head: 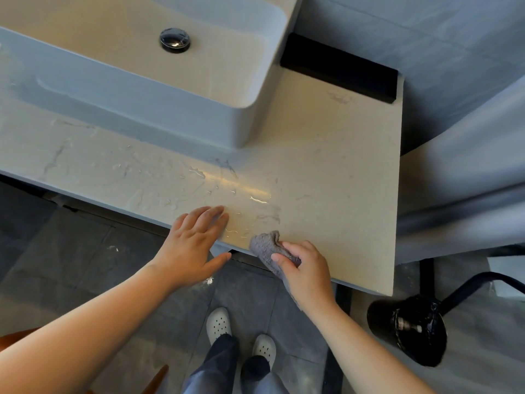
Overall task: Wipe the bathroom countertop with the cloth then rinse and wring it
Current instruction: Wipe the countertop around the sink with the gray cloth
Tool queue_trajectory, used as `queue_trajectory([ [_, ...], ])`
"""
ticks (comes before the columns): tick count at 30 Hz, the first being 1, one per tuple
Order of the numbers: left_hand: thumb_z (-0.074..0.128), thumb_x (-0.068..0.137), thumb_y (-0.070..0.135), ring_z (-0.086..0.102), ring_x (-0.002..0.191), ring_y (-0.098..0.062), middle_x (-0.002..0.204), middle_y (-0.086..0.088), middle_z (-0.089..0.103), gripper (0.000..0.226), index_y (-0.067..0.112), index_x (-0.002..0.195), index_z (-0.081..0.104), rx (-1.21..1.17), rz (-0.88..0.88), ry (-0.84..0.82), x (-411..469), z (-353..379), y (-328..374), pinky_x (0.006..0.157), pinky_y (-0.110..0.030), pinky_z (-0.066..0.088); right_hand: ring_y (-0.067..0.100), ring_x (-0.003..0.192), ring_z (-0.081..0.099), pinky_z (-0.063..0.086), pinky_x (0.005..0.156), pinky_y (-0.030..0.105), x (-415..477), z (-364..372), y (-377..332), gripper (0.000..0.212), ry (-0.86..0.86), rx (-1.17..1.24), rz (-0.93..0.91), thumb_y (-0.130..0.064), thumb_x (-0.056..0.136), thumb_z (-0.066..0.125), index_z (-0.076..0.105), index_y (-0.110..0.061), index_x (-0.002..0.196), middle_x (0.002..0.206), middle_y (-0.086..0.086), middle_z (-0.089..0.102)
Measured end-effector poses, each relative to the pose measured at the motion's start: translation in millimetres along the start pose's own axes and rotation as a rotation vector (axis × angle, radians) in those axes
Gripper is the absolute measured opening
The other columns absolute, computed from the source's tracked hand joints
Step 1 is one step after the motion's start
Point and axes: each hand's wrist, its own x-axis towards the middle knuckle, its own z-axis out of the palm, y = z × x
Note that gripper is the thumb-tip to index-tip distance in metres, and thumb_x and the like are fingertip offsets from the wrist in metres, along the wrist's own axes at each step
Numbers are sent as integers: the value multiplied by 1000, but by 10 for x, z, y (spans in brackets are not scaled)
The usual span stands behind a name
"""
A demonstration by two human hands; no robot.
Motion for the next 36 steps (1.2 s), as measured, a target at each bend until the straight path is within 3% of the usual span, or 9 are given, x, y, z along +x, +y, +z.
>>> queue_trajectory([
  [5,35,83,66,31,135,-27,150,-5,36,79,14,142,41,-7,-5,12,-7,27,21,107,-48,29,5,84,57,43,72,12,254,-307,-131,27,225,75,-26,-22,85,68,67,-21,112,92,-3,61],
  [9,38,82,66,29,136,-26,151,-4,34,80,15,143,40,-9,-3,16,-9,57,12,108,-47,28,16,90,59,48,83,29,733,-484,-161,33,313,-4,-24,-25,84,70,67,-14,114,100,4,62],
  [15,39,82,66,31,135,-26,149,-3,36,78,15,142,42,-32,-16,31,-4,42,28,106,-47,30,17,94,56,38,79,21,1226,-540,-159,35,390,-153,-86,-20,81,72,66,-12,115,108,4,58],
  [18,39,82,66,31,136,-26,150,-3,36,79,15,142,41,-34,-38,27,-9,51,61,108,-46,28,23,101,56,36,78,22,1328,-417,-73,35,282,-210,-97,-21,83,70,65,-12,117,109,6,59],
  [22,40,82,65,28,137,-25,150,-2,35,78,16,143,40,-26,-54,26,3,51,85,109,-42,18,23,94,58,36,76,22,1257,-197,-20,33,161,-126,-114,-23,85,69,67,-8,114,102,8,61],
  [31,38,87,60,27,140,-19,152,3,31,73,17,145,37,-147,-133,46,-21,42,132,112,-45,28,18,90,57,42,74,22,614,172,-54,31,75,-106,-228,-23,82,72,69,-10,110,96,-1,59],
  [36,35,89,52,33,135,-26,147,-9,38,71,6,142,38,-211,-343,159,-93,-44,126,111,-33,22,12,86,56,50,73,25,375,92,-13,29,-107,-99,-255,-27,83,71,70,-15,109,92,-7,58],
])
